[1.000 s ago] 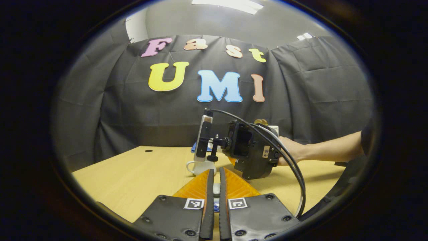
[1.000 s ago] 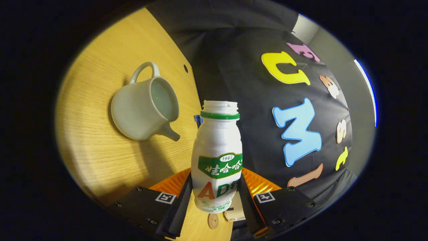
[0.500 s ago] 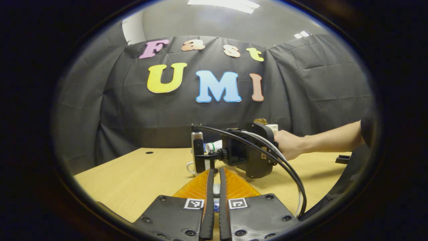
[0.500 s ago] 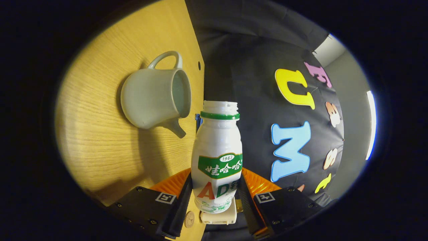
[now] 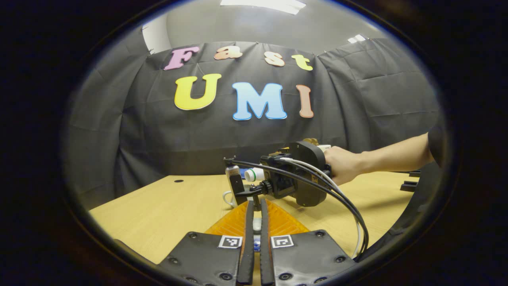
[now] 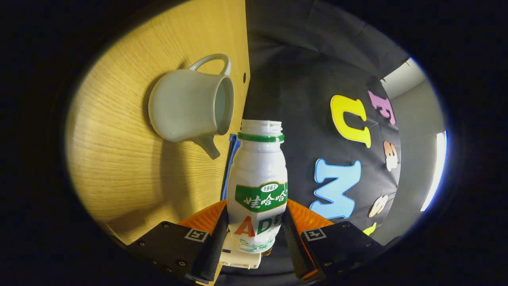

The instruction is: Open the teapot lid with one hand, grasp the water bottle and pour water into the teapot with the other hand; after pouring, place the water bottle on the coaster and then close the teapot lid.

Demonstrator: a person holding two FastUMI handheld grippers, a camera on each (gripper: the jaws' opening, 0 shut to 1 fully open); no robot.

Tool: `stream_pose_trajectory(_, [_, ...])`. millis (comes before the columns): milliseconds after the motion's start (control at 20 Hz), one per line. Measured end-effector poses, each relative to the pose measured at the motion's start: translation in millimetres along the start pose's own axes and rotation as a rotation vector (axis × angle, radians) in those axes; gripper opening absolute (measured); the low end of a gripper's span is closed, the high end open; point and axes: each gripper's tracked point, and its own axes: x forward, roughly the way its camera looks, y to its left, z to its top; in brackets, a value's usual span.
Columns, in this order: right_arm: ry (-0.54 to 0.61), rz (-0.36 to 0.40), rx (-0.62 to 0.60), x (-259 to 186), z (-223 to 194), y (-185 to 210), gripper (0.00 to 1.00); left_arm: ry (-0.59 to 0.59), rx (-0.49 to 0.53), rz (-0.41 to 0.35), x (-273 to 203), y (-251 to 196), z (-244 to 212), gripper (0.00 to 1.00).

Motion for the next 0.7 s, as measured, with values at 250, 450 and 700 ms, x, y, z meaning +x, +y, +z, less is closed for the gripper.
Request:
stream_pose_trajectory(250, [-0.006, -0.025, -0.071, 0.4, -0.5, -2.9, 0.71, 0.008, 0.006, -0.006, 0.4, -2.7, -3.6, 0.17])
stream_pose_trajectory(450, [-0.010, -0.042, -0.111, 0.9, -1.8, -5.9, 0.72, 0.008, 0.011, -0.007, -0.8, -3.6, -3.0, 0.17])
stream_pose_trajectory(700, [-0.013, -0.060, -0.150, 1.8, -1.5, -9.5, 0.71, 0.013, 0.012, -0.010, 1.0, -5.1, -4.3, 0.17])
